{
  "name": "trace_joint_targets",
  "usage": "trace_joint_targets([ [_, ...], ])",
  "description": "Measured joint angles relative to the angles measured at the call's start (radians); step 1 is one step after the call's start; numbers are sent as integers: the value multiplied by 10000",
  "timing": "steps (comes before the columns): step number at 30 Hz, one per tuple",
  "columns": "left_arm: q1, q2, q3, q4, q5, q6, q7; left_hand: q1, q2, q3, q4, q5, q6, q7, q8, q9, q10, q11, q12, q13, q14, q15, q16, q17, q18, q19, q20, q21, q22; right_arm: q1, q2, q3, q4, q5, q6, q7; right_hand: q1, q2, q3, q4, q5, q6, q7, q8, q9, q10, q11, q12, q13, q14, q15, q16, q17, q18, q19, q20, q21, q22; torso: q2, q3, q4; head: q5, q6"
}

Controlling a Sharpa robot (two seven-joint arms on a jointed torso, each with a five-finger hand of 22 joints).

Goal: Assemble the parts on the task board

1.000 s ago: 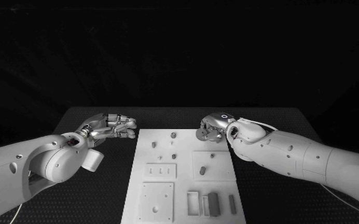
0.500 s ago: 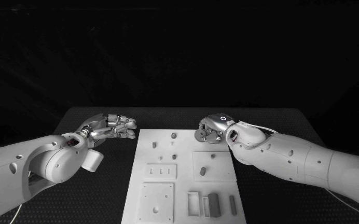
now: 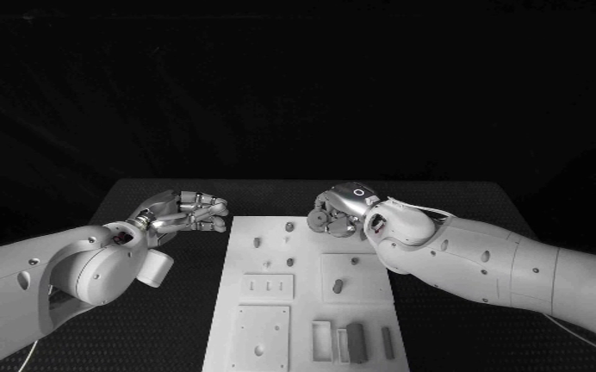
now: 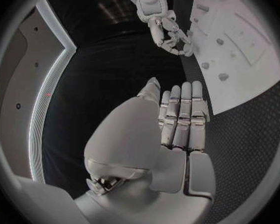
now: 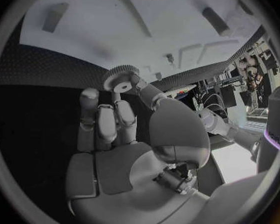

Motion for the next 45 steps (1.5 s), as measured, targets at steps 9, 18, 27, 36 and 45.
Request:
trace_joint_targets([
  [9,2,17,0,4,0,-3,-7,0,0,0,0,0,0,0,0,0,0,0,0,0,0,0,0,8,-3,0,0,0,0,-4,570,-4,338,-237,-40,-55,-28,-28,1,1,0,22,-15,59,0,0,0,-38,-12,0,0,0,-24,0,1,1,0,-1,3,8,11,38,-12],
  [18,2,48,2,-10,-1,-3,-10,0,0,0,0,0,0,0,-38,0,0,0,0,0,0,0,0,7,-9,0,0,0,0,-15,1134,-211,52,-393,-23,-76,-28,-28,24,25,-1,22,-15,59,0,0,0,-38,-17,0,1,0,-32,0,0,2,0,-2,2,2,38,35,-42],
  [27,2,98,2,-41,-1,-1,-12,0,0,0,0,0,0,0,-38,0,0,0,-46,1,0,0,0,16,-13,0,0,0,0,-142,1560,-310,-360,-432,71,-86,-99,-99,24,25,-1,27,-17,103,1,0,0,-38,-16,21,-19,0,-46,1,1,3,0,-2,-1,-4,52,55,-94],
  [36,2,125,1,-81,-1,-1,-15,0,0,-27,27,0,0,0,-38,0,0,0,-47,-9,0,0,0,24,-18,0,0,0,0,-239,1792,-330,-725,-467,123,-112,-146,-147,51,52,-2,96,-15,104,1,1,0,-38,-15,37,-33,0,-63,0,55,-18,0,-3,-1,-3,32,104,-108],
  [45,1,161,2,-130,-1,1,-24,0,0,-27,27,0,-35,35,-38,0,0,0,-47,-9,0,0,0,24,-25,0,0,0,0,-247,1983,-342,-940,-521,127,-140,-186,-187,51,52,-10,159,-18,104,1,2,0,-77,-15,37,-32,0,-63,0,55,-17,0,-3,0,2,18,148,-93],
])
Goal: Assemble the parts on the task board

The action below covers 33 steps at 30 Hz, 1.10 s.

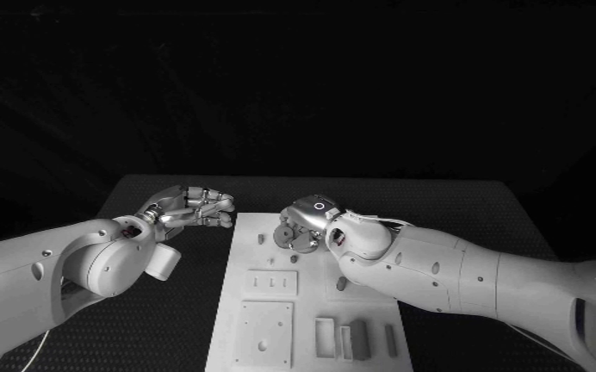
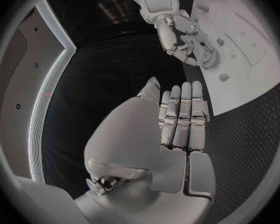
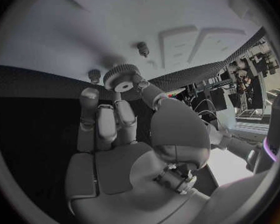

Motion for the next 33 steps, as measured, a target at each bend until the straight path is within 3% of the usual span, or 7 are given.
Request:
trace_joint_targets([
  [33,-2,58,0,-44,-1,7,-27,0,0,0,0,0,0,0,0,7,0,0,0,2,0,0,-39,20,-64,0,0,-40,1,-52,272,-15,-448,-192,19,-148,153,-63,-5,-5,10,94,-28,-124,1,0,0,-98,-82,-1,3,0,-116,0,14,20,0,-1,6,16,-7,-14,20],
])
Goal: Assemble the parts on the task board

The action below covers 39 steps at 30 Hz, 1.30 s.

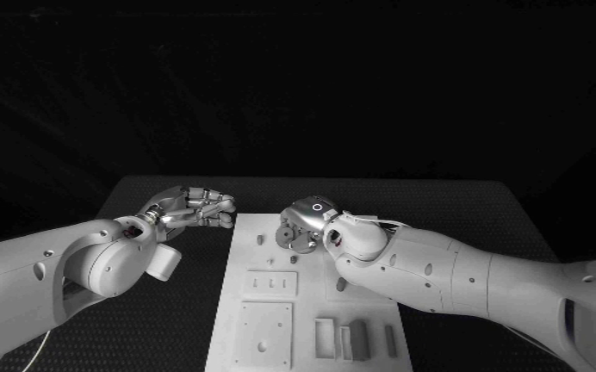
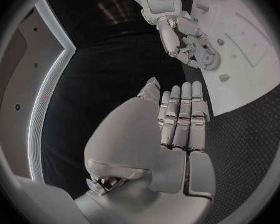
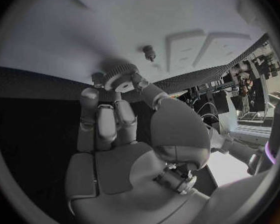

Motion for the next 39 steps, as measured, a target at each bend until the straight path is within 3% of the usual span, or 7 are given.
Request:
trace_joint_targets([
  [3,0,0,0,0,0,0,-3,0,0,0,0,0,0,0,0,0,0,0,0,0,0,0,0,0,0,0,0,0,0,-6,22,-1,-62,21,68,1,16,-188,64,65,1,-129,-16,-145,134,-42,42,-217,-163,-85,82,0,-156,0,-3,3,0,0,0,0,-1,0,-19],
  [9,0,-1,0,-1,0,0,-8,0,0,0,0,0,0,0,0,0,0,0,0,0,0,0,0,9,-1,0,0,0,0,-16,28,-1,-90,43,136,0,11,-558,207,291,79,-711,209,-453,0,-203,202,-301,-250,-200,190,-46,-269,1,-17,17,-1,0,0,-3,-6,8,-25],
  [22,1,-1,-1,-18,0,3,-19,0,0,0,0,0,0,0,0,-1,0,0,0,1,0,0,0,9,-3,0,0,0,0,-21,-12,-1,-76,98,139,-19,20,-631,238,378,79,-756,253,-489,-20,-203,202,-300,-260,-163,226,-46,-292,1,-19,19,-1,-1,-1,-3,-9,12,-35],
  [28,1,-3,-1,-43,0,4,-22,0,0,0,0,0,0,0,0,-1,0,0,0,1,0,0,-39,17,-5,0,0,0,0,-25,-522,4,476,223,21,-10,20,-631,265,407,79,-756,252,-489,-20,-165,237,-300,-259,-163,226,-46,-284,2,-20,19,-1,-1,-6,0,-9,8,-23],
  [31,1,-33,-1,-50,-1,4,-22,0,0,0,0,0,0,0,0,-1,0,0,0,1,0,0,-40,17,-6,0,0,0,0,-35,-912,111,908,334,-62,2,20,-631,238,434,79,-756,252,-489,-20,-165,236,-300,-259,-163,226,-46,-284,1,-21,21,-1,-1,-10,1,-10,8,6],
  [34,2,-89,-1,-52,-1,2,-22,0,0,0,0,0,0,0,0,1,0,0,0,-7,0,0,-39,17,-7,0,0,0,0,5,-1360,398,1430,506,-163,13,19,-708,262,490,79,-755,252,-489,-20,-165,235,-300,-259,-163,226,-46,-267,1,-12,11,-1,-1,-11,7,-22,18,56],
  [39,0,-128,-2,-55,-1,-2,-12,0,0,0,0,0,0,0,0,8,0,0,-4,-7,0,0,-40,26,-11,0,0,0,0,289,-2110,496,2028,882,-320,74,25,-714,276,532,79,-754,251,-489,-19,-164,235,-300,-254,-163,226,-46,-268,0,20,-19,-1,-1,-4,24,-74,26,144],
])
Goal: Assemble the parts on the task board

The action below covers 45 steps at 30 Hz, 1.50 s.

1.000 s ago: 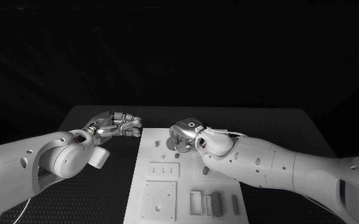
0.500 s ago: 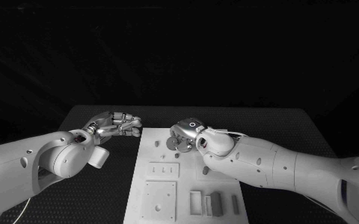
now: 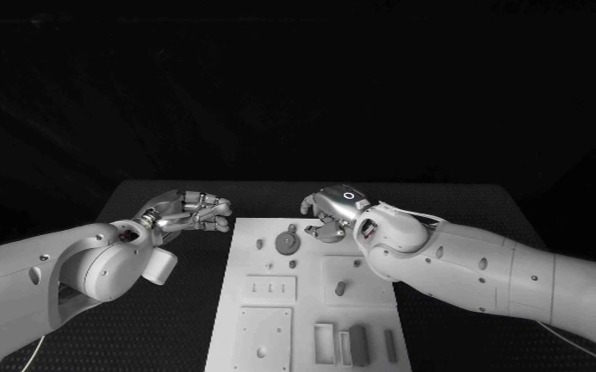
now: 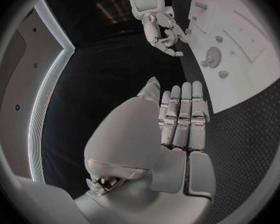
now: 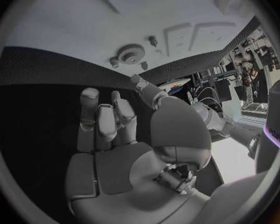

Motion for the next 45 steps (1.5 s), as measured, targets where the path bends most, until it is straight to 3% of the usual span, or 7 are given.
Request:
trace_joint_targets([
  [9,0,8,0,-113,-10,-6,29,0,0,0,0,0,0,0,0,-1,0,0,-34,0,0,0,0,-1,104,0,0,0,0,344,-1241,165,86,1263,81,870,34,-220,38,183,0,-18,-15,0,-1,-238,52,-354,-284,-335,82,-119,-499,0,-32,24,-136,0,22,81,-151,23,124],
  [21,-88,57,0,-238,-31,-1,53,0,0,0,0,0,0,0,0,-2,0,0,-34,1,0,0,0,9,100,0,0,0,0,357,-1707,154,-1168,2862,863,2726,74,-363,-68,173,0,-215,51,-51,-44,-925,124,-953,-731,-1268,136,-438,-1300,24,-648,319,-374,0,35,237,-312,-37,188],
  [25,-125,60,1,-269,-43,0,57,0,0,0,0,0,0,0,0,5,0,0,-34,2,0,0,0,8,97,0,0,-39,0,272,-1811,155,-1392,3103,1057,3054,74,-363,-163,133,0,-387,-8,-111,-73,-1268,62,-1131,-761,-1610,124,-574,-1326,216,-992,453,-573,-1,35,269,-325,-85,182],
  [30,-131,56,1,-325,-80,0,57,0,0,0,0,0,0,0,0,7,0,0,-34,2,0,0,0,16,95,0,0,-39,0,-30,-1806,154,-1803,3302,1049,3286,74,-363,-163,133,0,-639,-218,-112,-74,-2003,-141,-1893,-1189,-2268,-47,-1384,-1786,480,-1707,768,-1146,-41,37,268,-338,-167,175],
  [33,-155,51,1,-357,-96,1,57,0,0,0,0,0,0,0,0,7,0,0,-34,2,28,28,0,16,91,0,0,-39,0,-208,-1671,148,-2175,3422,1017,3413,127,-415,-190,105,0,-678,-258,-112,-72,-2076,-211,-2098,-1374,-2358,-106,-1599,-1934,484,-1827,888,-1315,-108,41,271,-349,-186,153],
  [39,-175,24,0,-415,-128,4,56,0,0,0,0,0,0,0,0,6,0,0,-34,2,35,35,0,15,88,0,0,-39,1,-589,-1310,148,-2630,3730,874,3721,167,-456,-218,78,0,-757,-276,-112,-65,-2148,-215,-2158,-1444,-2415,-129,-1642,-1984,404,-1862,924,-1356,-122,41,268,-355,-155,106],
  [45,-211,8,0,-427,-152,5,52,0,0,0,0,0,0,0,0,6,0,0,-34,2,35,35,0,20,85,0,0,-39,1,-753,-1257,144,-2870,3769,749,3853,167,-456,-258,37,0,-756,-276,-112,-35,-2147,-215,-2158,-1456,-2423,-124,-1642,-1984,404,-1861,924,-1356,-122,33,251,-325,-153,54],
])
